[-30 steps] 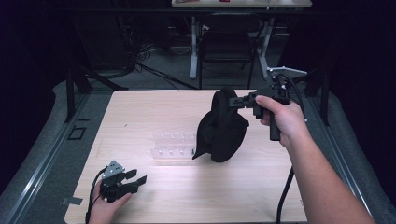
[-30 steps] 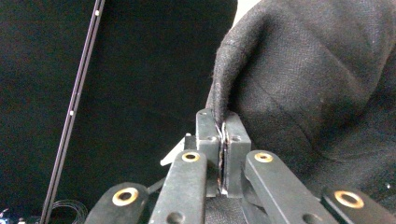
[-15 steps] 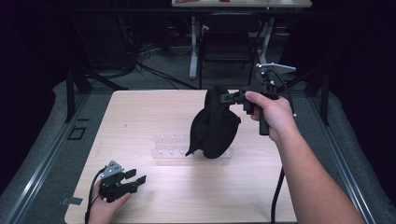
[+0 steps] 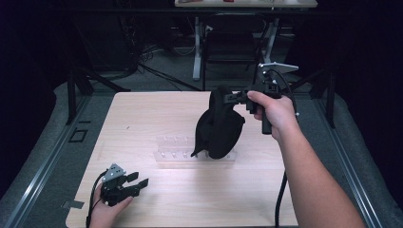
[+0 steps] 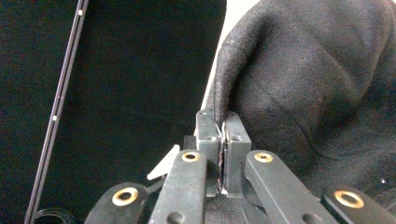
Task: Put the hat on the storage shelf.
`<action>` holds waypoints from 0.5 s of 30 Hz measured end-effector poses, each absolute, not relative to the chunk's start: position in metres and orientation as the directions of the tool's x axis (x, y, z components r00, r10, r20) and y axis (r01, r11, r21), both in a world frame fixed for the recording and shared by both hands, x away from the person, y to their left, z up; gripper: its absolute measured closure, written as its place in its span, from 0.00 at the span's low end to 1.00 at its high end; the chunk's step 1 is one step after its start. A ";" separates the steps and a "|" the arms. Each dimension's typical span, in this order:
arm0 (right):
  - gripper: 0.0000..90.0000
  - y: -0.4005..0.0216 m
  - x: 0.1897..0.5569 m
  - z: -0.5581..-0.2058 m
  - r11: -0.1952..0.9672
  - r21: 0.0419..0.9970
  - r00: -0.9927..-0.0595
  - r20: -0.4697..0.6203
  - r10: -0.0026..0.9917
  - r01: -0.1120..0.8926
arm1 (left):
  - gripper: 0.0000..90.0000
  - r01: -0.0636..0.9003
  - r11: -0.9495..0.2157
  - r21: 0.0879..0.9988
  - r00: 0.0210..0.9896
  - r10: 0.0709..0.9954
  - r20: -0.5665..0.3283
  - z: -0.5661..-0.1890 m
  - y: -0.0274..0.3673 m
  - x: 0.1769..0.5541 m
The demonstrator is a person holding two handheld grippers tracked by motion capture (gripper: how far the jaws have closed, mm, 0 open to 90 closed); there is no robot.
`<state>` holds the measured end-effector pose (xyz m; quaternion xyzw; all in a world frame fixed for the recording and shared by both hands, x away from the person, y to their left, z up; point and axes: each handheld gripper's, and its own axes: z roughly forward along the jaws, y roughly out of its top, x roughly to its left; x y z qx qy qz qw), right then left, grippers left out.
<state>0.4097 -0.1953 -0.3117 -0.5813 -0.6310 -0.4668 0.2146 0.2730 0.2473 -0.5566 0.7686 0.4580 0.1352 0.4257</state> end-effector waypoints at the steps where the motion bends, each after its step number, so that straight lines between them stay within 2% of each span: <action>1: 0.98 -0.195 0.410 -0.312 -0.113 0.339 -0.231 0.813 0.534 0.934 | 0.51 0.589 -0.218 0.778 0.544 0.819 -0.182 -0.557 0.247 0.273; 15: 0.98 -0.189 0.411 -0.317 -0.094 0.335 -0.239 0.816 0.527 0.937 | 0.52 0.582 -0.210 0.786 0.551 0.812 -0.191 -0.554 0.243 0.272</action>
